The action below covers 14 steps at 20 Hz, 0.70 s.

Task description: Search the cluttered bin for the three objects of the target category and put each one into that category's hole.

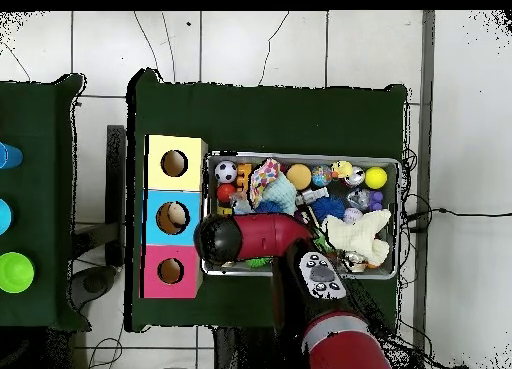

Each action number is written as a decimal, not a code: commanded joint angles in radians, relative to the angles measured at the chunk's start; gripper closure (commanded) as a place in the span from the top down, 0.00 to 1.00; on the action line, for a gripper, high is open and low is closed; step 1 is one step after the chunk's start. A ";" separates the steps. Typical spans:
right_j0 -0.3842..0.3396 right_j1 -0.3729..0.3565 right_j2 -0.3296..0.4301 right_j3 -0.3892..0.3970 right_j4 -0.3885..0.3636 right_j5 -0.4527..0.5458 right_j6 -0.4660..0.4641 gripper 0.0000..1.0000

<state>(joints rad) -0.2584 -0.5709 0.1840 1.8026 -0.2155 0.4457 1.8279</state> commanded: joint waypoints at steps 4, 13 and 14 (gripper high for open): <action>0.081 -0.037 0.071 0.056 0.050 0.016 0.133 1.00; 0.068 -0.032 0.081 0.077 0.065 -0.017 0.121 0.00; 0.062 -0.031 0.087 0.080 0.067 -0.020 0.117 0.00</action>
<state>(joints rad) -0.2132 -0.5692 0.1631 1.8141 -0.2063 0.3886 1.8279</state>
